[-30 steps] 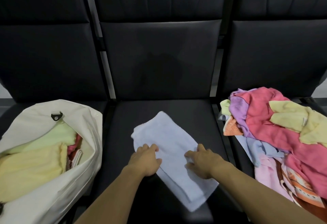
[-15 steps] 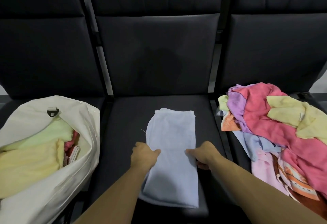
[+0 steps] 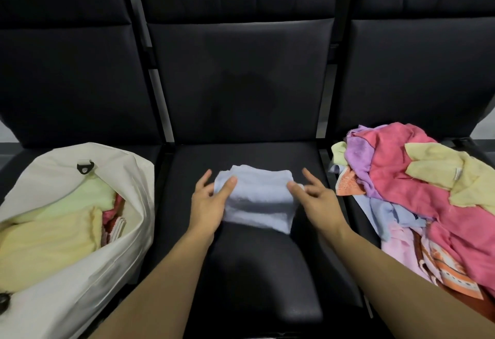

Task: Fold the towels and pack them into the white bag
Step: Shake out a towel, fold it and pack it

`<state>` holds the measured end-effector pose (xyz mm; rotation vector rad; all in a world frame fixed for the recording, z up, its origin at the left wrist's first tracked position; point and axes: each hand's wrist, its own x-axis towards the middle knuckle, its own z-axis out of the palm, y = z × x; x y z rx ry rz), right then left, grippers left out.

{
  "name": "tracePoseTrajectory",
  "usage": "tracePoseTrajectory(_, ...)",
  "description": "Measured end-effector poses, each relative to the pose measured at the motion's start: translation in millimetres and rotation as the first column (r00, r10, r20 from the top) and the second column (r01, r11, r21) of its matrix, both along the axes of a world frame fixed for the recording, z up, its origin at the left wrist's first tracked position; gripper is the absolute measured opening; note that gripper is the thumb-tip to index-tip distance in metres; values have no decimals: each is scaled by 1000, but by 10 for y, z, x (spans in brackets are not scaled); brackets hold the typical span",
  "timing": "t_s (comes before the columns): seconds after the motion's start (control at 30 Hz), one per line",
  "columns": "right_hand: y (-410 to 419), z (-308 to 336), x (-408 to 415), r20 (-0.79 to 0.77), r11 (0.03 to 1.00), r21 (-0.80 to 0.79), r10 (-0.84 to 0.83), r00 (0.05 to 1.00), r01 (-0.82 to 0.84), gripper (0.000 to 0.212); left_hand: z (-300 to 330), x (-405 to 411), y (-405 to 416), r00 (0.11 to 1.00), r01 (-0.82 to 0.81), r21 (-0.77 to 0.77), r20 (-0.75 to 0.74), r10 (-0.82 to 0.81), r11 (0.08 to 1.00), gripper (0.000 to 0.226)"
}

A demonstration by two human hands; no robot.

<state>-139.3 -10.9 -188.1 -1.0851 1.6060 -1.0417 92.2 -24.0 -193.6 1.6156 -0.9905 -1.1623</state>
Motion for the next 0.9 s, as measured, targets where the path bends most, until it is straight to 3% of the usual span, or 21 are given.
tracePoseTrajectory(0.07,40,141,40,95,990,-141,38,995,-25,22,122,-7,32,997,20,-73,-71,-25,997,43)
tracePoseTrajectory(0.2,90,231,73,43,949,-279,162,986,-144,9,189,12,91,994,110,-185,39,-104,977,30)
tracePoseTrajectory(0.3,96,201,115,82,956,-237,196,977,-171,23,161,7,86,991,126,-188,74,-114,974,39)
tracePoseTrajectory(0.43,72,101,168,50,970,-181,172,984,-160,24,15,17,43,988,144,-124,72,-136,982,43)
tracePoseTrajectory(0.57,19,-273,27,-99,985,73,160,982,-153,35,-222,129,47,962,198,130,162,-218,972,53)
tracePoseTrajectory(0.67,47,-483,-116,-402,958,268,211,891,-106,50,-357,188,96,821,172,349,467,-330,921,59)
tracePoseTrajectory(0.73,69,-494,-112,-527,957,253,261,809,-144,50,-357,154,112,703,182,301,626,-338,936,65)
tracePoseTrajectory(0.83,77,-449,54,-656,928,136,347,670,-347,55,-347,-17,97,585,410,176,702,-406,895,67)
tracePoseTrajectory(0.9,103,-486,166,-712,817,241,516,477,-524,83,-416,-146,150,383,578,308,715,-584,756,65)
